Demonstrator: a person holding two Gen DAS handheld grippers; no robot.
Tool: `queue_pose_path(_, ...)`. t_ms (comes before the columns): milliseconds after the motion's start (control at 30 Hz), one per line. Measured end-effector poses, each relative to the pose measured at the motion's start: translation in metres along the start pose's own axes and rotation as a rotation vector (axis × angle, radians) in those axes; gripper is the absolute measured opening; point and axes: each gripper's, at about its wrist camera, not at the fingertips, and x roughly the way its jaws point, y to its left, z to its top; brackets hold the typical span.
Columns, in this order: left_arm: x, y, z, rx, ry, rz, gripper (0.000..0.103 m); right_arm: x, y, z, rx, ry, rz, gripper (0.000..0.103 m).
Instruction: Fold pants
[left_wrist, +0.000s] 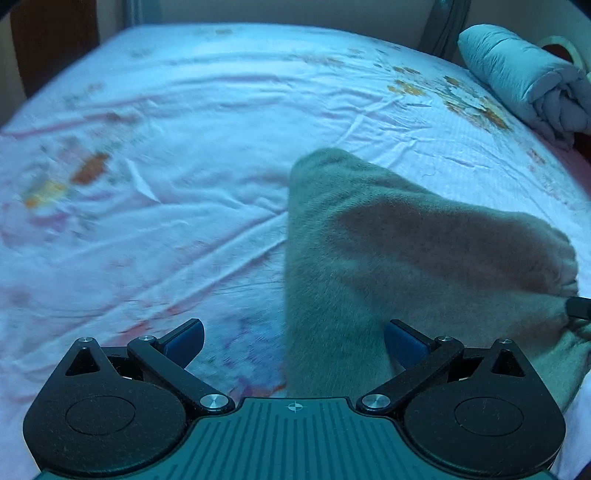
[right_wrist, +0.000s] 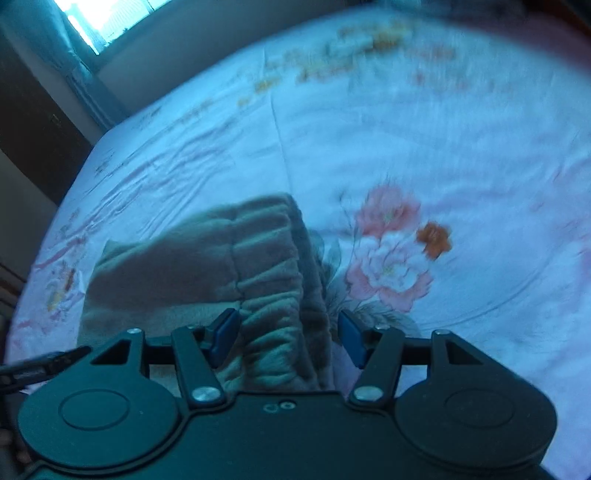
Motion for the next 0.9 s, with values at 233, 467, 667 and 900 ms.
queue_pose_path(233, 0.034, 0.002, -0.002, -0.028, 0.054, -0.178, 0.103, 0.057, -0.045, 0.01, 0.241, 0.201, 0.266, 0.07)
queue_pose_path(467, 0.024, -0.014, -0.003, -0.015, 0.008, -0.251, 0.06, 0.06, -0.019, 0.0, 0.05, 0.216, 0.302, 0.045)
queue_pose_path(667, 0.017, 0.008, 0.011, -0.117, -0.024, -0.306, 0.026, 0.033, 0.01, 0.003, -0.002, 0.127, 0.317, 0.037)
queue_pose_path(900, 0.005, 0.022, 0.069, -0.14, -0.181, -0.309, 0.025, 0.024, 0.051, 0.046, -0.076, -0.008, 0.344, 0.036)
